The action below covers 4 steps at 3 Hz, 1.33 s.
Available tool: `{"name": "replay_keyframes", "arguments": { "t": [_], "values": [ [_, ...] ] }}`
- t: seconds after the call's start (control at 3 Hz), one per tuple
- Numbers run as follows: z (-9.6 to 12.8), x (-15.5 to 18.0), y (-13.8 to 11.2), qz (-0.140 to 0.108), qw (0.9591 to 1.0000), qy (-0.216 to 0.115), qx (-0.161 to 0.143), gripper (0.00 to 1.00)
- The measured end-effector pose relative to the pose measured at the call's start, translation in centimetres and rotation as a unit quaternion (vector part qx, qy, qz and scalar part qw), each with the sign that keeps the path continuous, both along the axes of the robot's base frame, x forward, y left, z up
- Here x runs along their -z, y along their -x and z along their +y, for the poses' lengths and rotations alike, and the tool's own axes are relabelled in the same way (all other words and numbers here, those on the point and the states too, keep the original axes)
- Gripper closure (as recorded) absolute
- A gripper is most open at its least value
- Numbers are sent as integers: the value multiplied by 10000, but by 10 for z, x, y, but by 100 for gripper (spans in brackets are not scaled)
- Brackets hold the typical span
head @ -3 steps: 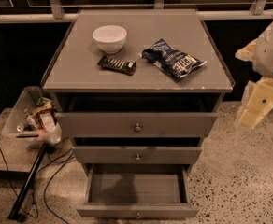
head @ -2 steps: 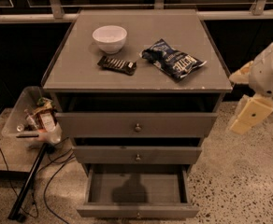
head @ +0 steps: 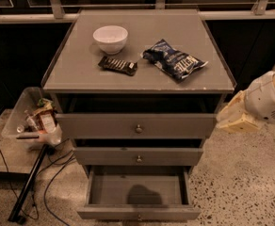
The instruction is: Close bottom drawer
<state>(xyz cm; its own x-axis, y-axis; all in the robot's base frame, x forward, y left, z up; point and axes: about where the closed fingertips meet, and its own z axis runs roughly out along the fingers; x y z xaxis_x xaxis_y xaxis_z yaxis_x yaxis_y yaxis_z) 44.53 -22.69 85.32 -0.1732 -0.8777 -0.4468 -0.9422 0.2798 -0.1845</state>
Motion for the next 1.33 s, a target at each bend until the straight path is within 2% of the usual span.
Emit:
{"name": "replay_keyframes", "arguments": {
  "t": [0.33,0.67,1.0,1.33],
  "values": [
    [1,-1,1,-101,9997,45,-219,87],
    [1,-1,1,-101,9997,45,-220,100],
    [22,10,12,-57,9998,-57,-182,100],
    [52,36,39,21,9998,-206,-61,100]
  ]
}}
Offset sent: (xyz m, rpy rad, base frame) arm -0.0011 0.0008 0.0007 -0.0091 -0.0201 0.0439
